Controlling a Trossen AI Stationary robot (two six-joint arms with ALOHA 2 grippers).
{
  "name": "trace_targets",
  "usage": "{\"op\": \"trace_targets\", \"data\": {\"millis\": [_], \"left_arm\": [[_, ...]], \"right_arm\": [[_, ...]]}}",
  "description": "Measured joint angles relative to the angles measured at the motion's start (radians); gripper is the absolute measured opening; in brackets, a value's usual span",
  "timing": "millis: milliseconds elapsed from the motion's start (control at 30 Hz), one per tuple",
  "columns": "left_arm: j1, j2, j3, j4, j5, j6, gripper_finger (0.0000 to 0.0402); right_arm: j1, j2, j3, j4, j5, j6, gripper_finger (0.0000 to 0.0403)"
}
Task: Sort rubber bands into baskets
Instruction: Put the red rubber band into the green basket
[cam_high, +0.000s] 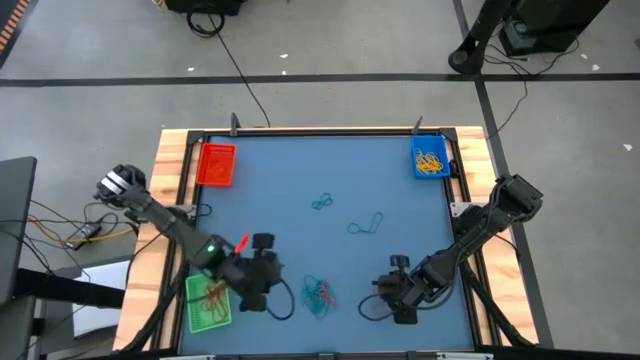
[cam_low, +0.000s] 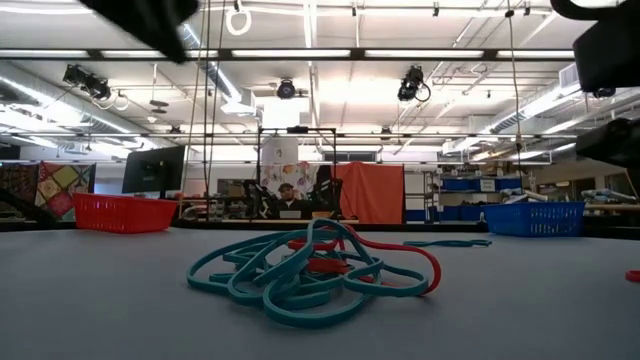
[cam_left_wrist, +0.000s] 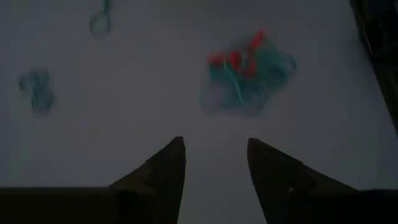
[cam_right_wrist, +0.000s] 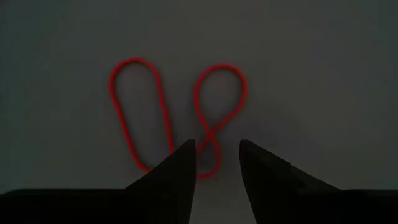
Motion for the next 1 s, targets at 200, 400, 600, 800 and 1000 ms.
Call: {"op": "trace_targets", "data": {"millis": [200,400,600,800,1000], "left_arm": [[0.11,0.0,-0.087,0.258,0.011,0.202,0.0176],[0.182,0.001,-0.218,0.596,0.144,0.332,0.0176],[0.214,0.001,-0.357,0.915,0.17,0.389,0.0177],[0.229,0.001,-0.466,1.14,0.213,0.386,0.0177],[0.229,0.001,-0.488,1.178,0.208,0.342,0.0177]], "right_arm": [[0.012,0.0,-0.014,-0.006,-0.015,0.054,0.0133],[0.021,0.0,-0.014,-0.002,-0.012,0.13,0.011],[0.035,0.0,-0.014,0.038,0.024,0.193,0.0053],[0.039,0.0,-0.013,0.063,0.058,0.194,0.001],[0.038,0.0,-0.014,0.053,0.038,0.189,0.0034]]}}
